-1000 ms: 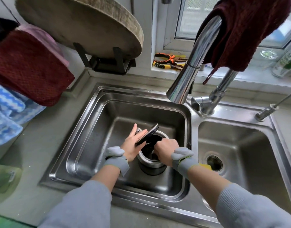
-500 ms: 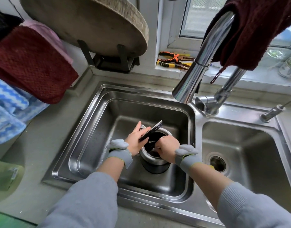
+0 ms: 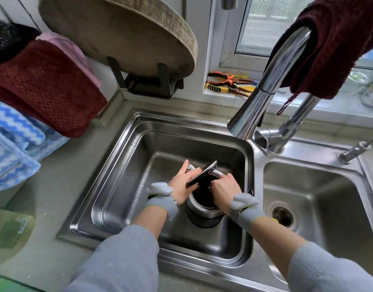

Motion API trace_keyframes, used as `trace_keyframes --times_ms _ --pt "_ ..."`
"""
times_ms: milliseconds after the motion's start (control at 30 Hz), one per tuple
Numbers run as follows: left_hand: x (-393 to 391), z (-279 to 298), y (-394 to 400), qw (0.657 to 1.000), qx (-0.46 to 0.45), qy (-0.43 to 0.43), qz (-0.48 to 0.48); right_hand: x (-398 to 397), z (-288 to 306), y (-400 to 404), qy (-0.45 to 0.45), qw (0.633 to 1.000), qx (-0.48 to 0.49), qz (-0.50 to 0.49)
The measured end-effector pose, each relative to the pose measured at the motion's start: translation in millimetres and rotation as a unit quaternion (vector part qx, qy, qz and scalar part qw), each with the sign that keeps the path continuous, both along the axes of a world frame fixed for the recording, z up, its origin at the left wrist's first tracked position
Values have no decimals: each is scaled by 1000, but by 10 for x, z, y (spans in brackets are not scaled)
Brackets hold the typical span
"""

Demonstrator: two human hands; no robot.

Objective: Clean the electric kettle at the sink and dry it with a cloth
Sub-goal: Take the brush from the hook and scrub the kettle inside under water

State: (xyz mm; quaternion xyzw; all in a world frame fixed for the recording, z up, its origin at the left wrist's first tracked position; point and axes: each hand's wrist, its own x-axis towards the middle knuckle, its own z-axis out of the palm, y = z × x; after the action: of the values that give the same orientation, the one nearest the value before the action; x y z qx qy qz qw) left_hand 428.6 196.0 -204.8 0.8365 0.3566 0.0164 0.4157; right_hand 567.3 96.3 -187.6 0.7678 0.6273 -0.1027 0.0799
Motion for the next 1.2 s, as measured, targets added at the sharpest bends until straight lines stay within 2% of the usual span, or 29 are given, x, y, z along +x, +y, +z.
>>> trace_keyframes --times_ms 67,233,367,467,567,633,767,833,967,1033,1200 --pt "31 11 -26 1000 4 1 -4 -11 -17 -26 -12 1000 8 -14" --pt "58 -8 -15 1000 -5 -3 -9 -243 -59 16 106 994 16 -23" --pt "45 -19 -18 1000 1 3 -6 28 -31 -56 -25 998 29 -40" --pt "54 -13 -11 1000 3 10 -10 22 -34 -63 -21 998 32 -39" --pt "60 4 -17 1000 -3 6 -12 -180 -60 40 55 997 54 -15" --pt "53 7 -10 1000 1 5 -11 -239 -96 77 84 996 39 -6" --pt "51 2 -16 1000 14 12 -13 -19 100 20 -1 999 19 32" --pt "34 0 -10 1000 14 9 -12 40 211 16 -27 999 -23 34" --pt "30 23 -8 1000 18 14 6 46 289 28 52 987 -136 -63" --pt "46 30 -42 1000 22 16 7 -26 300 88 90 979 -169 -73" --pt "45 58 -97 999 31 33 -29 -232 262 131 77 990 -116 -37"
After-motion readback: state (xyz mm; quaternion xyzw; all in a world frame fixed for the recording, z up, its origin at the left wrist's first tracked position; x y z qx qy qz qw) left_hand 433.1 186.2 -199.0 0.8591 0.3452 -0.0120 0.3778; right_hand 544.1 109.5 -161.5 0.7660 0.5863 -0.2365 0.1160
